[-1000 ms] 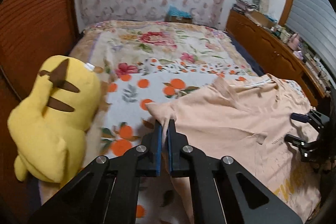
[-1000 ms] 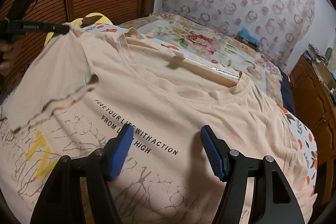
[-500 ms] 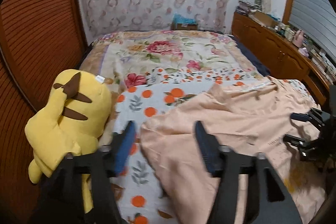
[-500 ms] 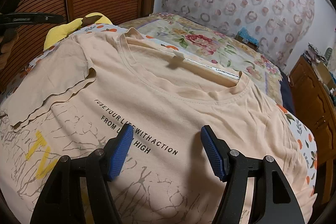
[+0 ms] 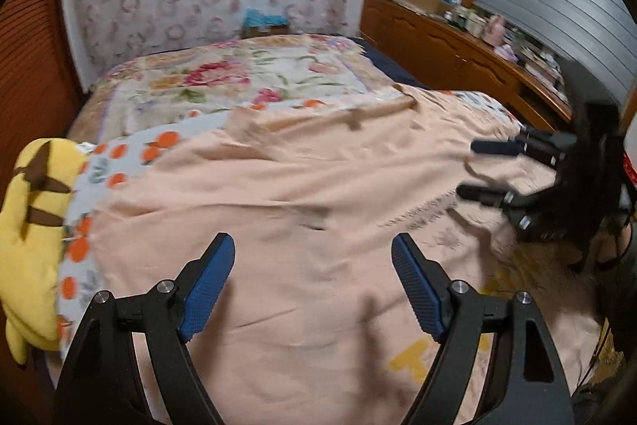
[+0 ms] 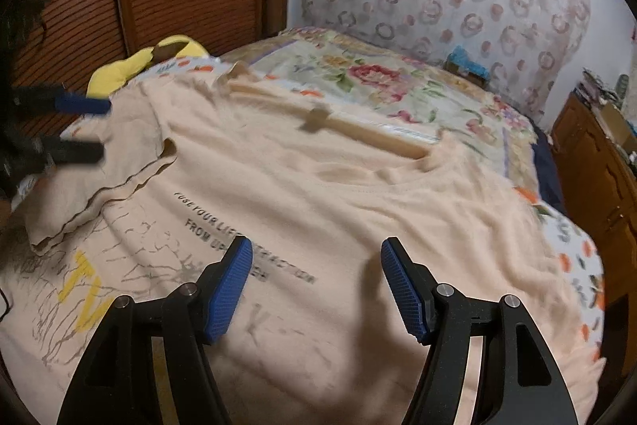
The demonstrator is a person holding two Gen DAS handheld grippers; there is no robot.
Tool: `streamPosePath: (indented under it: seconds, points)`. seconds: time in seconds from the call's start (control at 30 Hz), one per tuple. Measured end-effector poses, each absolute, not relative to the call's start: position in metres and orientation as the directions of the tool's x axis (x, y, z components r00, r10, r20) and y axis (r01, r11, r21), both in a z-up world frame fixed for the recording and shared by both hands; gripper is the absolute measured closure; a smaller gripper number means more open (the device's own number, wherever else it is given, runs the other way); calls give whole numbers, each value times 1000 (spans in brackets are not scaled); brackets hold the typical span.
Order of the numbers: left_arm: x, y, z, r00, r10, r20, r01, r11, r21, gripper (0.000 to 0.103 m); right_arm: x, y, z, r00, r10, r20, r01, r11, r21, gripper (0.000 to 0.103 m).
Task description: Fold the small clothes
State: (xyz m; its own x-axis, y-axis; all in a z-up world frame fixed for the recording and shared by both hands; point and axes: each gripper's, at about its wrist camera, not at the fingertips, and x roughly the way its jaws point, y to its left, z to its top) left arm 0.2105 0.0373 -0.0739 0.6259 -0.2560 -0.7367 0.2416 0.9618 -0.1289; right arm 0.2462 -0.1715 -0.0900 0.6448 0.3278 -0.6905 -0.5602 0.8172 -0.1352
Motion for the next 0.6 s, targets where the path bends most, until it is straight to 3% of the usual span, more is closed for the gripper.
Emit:
streamPosePath:
  seconds: [0.23, 0.6]
  points:
    - [218, 16, -88, 583, -264, -768, 278, 953, -117, 21, 236, -244, -63, 711, 280, -645, -442, 892, -100, 34]
    - [217, 7, -101, 588, -207, -782, 286, 957, -38, 20, 215, -384, -57, 767, 54, -639, -128, 989, -70, 34]
